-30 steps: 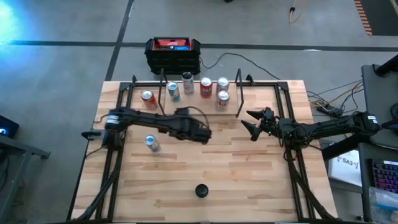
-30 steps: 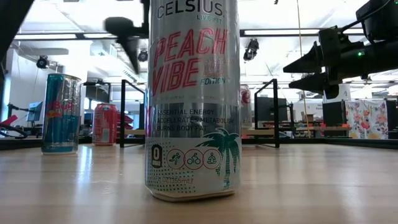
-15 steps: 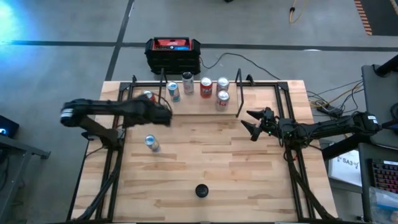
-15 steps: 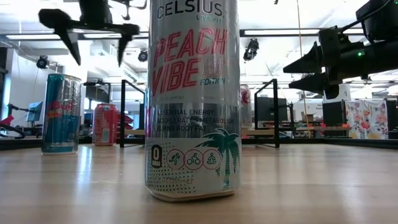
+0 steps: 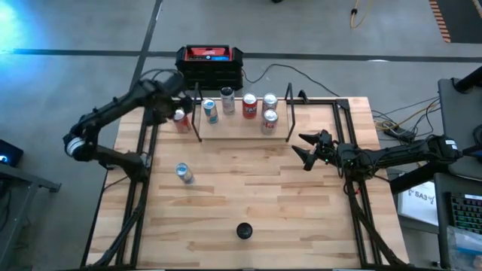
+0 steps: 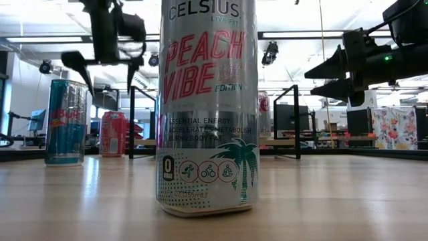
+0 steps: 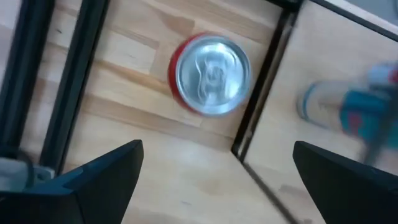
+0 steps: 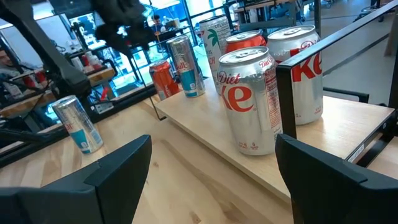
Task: Place canned beverage on shelf
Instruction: Put the red soda can on the shelf aligned with the other red soda can
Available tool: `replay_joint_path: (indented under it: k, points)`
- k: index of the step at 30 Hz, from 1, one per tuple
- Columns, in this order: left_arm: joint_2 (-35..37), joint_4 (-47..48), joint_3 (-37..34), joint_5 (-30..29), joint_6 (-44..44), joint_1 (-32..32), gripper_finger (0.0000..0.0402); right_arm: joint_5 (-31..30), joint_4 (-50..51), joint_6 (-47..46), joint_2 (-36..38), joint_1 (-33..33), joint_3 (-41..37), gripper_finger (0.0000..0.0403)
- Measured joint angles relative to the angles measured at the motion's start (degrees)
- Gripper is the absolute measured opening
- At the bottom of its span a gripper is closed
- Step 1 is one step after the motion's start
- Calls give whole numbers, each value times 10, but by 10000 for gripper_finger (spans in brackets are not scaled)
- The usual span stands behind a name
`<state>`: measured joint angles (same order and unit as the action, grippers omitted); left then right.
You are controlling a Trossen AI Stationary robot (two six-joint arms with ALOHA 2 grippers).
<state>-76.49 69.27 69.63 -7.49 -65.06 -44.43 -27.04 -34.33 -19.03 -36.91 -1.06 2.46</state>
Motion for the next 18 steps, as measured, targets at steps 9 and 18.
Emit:
replay_joint_path:
  k: [9,18]
  points:
    - [-128,3,65,31,56,-66,398,0,0,0,0,0,0,327]
    - [-188,40,117,27,45,-68,398,0,0,0,0,0,0,327]
